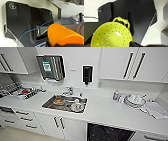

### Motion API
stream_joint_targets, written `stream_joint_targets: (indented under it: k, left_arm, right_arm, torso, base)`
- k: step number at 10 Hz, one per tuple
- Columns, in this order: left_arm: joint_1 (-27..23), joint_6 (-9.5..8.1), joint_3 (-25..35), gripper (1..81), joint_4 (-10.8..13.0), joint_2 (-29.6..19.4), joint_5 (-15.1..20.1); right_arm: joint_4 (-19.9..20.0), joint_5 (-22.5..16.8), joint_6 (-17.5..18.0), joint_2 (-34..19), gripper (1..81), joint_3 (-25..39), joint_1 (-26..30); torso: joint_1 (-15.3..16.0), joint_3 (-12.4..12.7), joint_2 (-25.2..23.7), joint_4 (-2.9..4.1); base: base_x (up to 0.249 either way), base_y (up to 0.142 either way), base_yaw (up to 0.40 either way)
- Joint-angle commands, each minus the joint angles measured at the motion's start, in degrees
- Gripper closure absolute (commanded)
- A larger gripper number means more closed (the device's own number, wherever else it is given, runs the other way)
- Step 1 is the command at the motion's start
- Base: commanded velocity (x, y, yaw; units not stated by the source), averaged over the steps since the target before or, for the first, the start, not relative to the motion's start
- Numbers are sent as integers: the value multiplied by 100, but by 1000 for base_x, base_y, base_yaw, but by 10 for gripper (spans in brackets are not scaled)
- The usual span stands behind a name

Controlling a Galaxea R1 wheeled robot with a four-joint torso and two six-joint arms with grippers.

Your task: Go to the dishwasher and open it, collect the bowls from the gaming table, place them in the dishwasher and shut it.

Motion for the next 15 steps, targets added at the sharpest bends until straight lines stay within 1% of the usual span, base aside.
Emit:
stream_joint_targets:
  k: [1, 2, 3, 4, 5, 6, 7, 8, 9, 11, 13, 14, 15]
  left_arm:
    - [-232, -217, 546, 811, -264, -1102, -916]
    - [-293, -226, 634, 811, -387, -1339, -1259]
    - [-373, -304, 755, 811, -458, -1584, -1504]
    - [-486, -340, 1003, 811, -467, -1708, -1470]
    - [-618, -349, 1413, 811, -467, -1874, -1470]
    - [-776, -375, 2136, 811, -467, -2183, -1364]
    - [-935, -375, 2972, 811, -467, -2592, -790]
    - [-1092, -341, 3679, 811, -484, -2980, -268]
    - [-1294, -331, 4345, 811, -536, -3460, 57]
    - [-1559, -340, 4850, 811, -528, -3965, 190]
    - [-1901, -384, 5213, 811, -528, -4301, 455]
    - [-2112, -384, 5388, 811, -519, -4398, 727]
    - [-2358, -393, 5633, 811, -519, -4459, 1129]
  right_arm:
    - [11, -249, 14, -34, 811, 57, 173]
    - [11, -258, 14, -25, 811, 66, 173]
    - [11, -258, 14, -8, 811, 48, 182]
    - [11, -258, 14, 1, 811, 48, 191]
    - [11, -258, 14, 10, 811, 39, 200]
    - [2, -284, 14, 36, 811, 39, 217]
    - [11, -293, 14, 27, 811, 39, 217]
    - [11, -284, 14, 19, 811, 31, 217]
    - [11, -276, 6, 10, 811, 31, 209]
    - [11, -258, 14, 10, 811, 31, 191]
    - [11, -258, 6, 10, 811, 31, 209]
    - [-7, -258, 6, 18, 811, 48, 209]
    - [-16, -258, 6, 18, 811, 56, 209]
  torso:
    - [0, 2, 0, 0]
    - [2, 2, 0, 0]
    - [2, 9, 0, 0]
    - [2, 9, 0, 0]
    - [2, 9, 0, 0]
    - [2, 9, 0, 0]
    - [2, 6, 0, 0]
    - [2, 6, 0, 0]
    - [2, 6, 0, 0]
    - [2, 6, 0, 0]
    - [2, 6, 0, 0]
    - [2, -195, 0, 0]
    - [2, -320, 0, 0]
  base:
    - [0, 0, 0]
    - [0, 0, 0]
    - [0, 0, 0]
    - [0, 0, 0]
    - [0, 0, 0]
    - [0, 0, 0]
    - [0, 0, 0]
    - [0, 0, 0]
    - [0, 0, 0]
    - [0, 0, 0]
    - [0, 0, 0]
    - [0, 0, 0]
    - [0, 0, 0]
